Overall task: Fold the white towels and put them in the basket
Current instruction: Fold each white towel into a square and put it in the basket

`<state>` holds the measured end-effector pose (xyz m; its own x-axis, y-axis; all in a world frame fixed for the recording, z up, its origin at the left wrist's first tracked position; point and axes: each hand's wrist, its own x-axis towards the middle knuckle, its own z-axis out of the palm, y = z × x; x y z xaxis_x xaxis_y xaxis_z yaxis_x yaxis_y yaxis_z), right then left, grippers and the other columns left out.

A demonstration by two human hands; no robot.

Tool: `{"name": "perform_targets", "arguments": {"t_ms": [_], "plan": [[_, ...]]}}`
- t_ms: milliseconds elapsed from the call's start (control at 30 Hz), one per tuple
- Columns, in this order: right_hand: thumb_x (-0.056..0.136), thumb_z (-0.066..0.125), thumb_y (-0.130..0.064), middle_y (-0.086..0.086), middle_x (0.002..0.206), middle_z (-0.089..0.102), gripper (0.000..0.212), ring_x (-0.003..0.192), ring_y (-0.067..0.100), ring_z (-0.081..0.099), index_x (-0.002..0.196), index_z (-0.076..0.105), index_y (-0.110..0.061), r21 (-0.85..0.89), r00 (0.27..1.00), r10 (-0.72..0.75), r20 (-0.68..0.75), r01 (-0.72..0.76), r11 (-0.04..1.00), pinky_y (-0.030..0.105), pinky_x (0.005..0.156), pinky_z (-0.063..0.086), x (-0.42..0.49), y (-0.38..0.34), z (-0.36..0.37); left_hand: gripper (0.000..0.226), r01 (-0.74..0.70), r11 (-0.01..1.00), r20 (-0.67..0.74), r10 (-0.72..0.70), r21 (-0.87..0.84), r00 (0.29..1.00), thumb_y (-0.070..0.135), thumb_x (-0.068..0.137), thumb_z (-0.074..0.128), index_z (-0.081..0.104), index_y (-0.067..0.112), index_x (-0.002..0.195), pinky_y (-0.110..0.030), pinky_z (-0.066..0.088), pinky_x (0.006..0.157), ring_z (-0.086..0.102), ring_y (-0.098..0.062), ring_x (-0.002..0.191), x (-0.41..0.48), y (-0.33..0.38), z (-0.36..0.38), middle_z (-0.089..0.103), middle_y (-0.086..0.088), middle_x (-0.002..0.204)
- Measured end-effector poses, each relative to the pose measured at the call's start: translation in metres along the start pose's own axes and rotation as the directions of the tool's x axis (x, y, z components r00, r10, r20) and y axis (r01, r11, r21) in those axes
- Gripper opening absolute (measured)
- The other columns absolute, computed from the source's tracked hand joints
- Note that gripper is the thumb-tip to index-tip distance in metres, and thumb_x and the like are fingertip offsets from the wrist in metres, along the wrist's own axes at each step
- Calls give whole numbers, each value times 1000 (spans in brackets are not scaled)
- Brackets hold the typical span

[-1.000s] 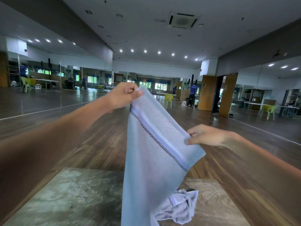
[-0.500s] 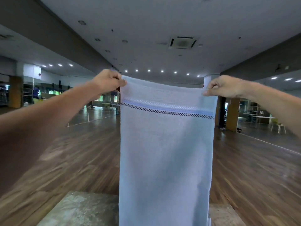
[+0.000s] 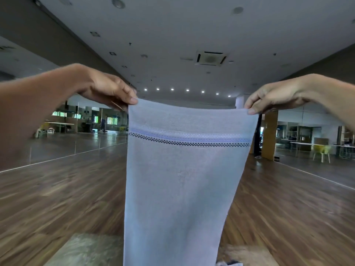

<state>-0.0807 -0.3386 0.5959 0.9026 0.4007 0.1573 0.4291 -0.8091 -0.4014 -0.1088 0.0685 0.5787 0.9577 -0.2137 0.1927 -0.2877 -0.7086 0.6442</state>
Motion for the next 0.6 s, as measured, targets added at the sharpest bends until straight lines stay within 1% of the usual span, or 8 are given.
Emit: {"name": "perform_targets", "arguments": {"t_ms": [67,133,267,333,400,467,533,600], "plan": [[63,81,-33,13,101,69,30,97,27,58,85,73,-14,14,1000,-17,15,17,1000,42,96,43,-1,-1,-2,96,12,1000,41,-12,7,999,44,35,93,59,-6,110,-35,42,102,62,-22,103,-2,-2,-6,68,-13,112],[37,90,-52,9,105,70,56,106,32,57,82,76,-21,22,999,-39,36,38,999,46,104,37,2,0,-6,105,15,1000,51,-15,14,999,46,31,94,57,-7,113,-37,40,104,60,-24,108,-1,-4,-9,66,-15,117],[31,93,-49,8,101,70,62,103,28,58,81,76,-16,64,985,-33,171,22,998,41,99,40,4,4,-11,89,62,998,154,-64,15,986,37,42,94,60,-4,113,-43,33,111,57,-30,119,0,-6,-18,63,-17,122],[34,93,-46,7,104,70,59,104,26,59,81,76,-16,66,978,-27,205,14,998,44,105,36,5,4,-12,89,86,996,184,-91,32,979,36,41,95,61,-3,113,-43,31,112,57,-29,119,-1,-5,-20,63,-17,123],[35,93,-45,6,107,69,58,110,29,55,83,76,-17,64,979,-12,205,-1,998,50,112,28,11,4,-11,91,113,992,188,-120,52,975,37,40,95,60,-3,114,-43,29,113,56,-29,120,4,-4,-16,63,-17,124],[32,93,-47,9,107,69,64,111,32,54,85,75,-15,60,985,14,174,-25,998,51,112,29,19,7,-5,89,137,988,162,-148,77,976,38,35,95,64,-1,109,-43,29,113,58,-29,116,12,-7,-9,65,-16,120],[31,93,-48,12,108,69,67,108,32,57,86,75,-14,33,992,51,116,-56,998,46,106,38,29,12,7,73,157,981,85,-167,112,982,40,38,94,70,5,97,-42,31,108,59,-28,109,23,-16,5,69,-14,111],[55,88,-39,13,109,68,48,100,27,61,92,72,-12,-39,995,91,41,-89,995,36,91,46,38,16,26,39,152,978,-36,-148,144,988,32,67,82,69,8,94,-43,37,104,58,-29,104,36,-26,25,69,-15,107]]}}
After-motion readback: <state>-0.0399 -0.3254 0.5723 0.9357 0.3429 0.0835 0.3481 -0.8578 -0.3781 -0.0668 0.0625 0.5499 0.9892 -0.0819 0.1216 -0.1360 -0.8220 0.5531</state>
